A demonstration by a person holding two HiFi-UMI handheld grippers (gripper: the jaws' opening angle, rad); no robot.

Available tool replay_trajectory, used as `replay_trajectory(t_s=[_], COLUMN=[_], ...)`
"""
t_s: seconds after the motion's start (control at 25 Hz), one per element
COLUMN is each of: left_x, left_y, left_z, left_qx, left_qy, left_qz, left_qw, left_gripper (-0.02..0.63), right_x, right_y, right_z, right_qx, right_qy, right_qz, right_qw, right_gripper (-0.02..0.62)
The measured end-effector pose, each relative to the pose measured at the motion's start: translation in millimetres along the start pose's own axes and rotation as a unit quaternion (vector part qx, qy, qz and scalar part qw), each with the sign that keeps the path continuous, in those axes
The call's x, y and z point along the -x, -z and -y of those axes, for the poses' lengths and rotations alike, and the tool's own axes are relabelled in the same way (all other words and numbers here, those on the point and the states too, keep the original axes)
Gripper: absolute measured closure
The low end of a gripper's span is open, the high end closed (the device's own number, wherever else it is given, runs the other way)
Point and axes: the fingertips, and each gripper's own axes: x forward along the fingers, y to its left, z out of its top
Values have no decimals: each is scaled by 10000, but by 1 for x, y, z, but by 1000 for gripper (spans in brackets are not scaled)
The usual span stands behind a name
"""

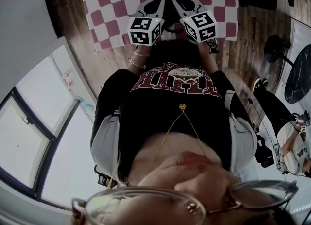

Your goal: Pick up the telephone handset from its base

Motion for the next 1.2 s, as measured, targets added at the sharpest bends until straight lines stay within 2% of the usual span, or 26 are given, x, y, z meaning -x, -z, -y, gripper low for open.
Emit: replay_trajectory(t_s=[0.76,1.2], left_x=[-17,-23], left_y=[34,52], left_z=[-3,-8], left_qx=[225,306], left_qy=[-202,-244], left_qz=[-364,-612], left_qw=[9989,9974], left_gripper=[606,606], right_x=[-16,-23], right_y=[32,51], right_z=[6,10], right_qx=[-102,-100], right_qy=[-352,-371], right_qz=[-395,-654], right_qw=[9985,9971], right_gripper=[575,575])
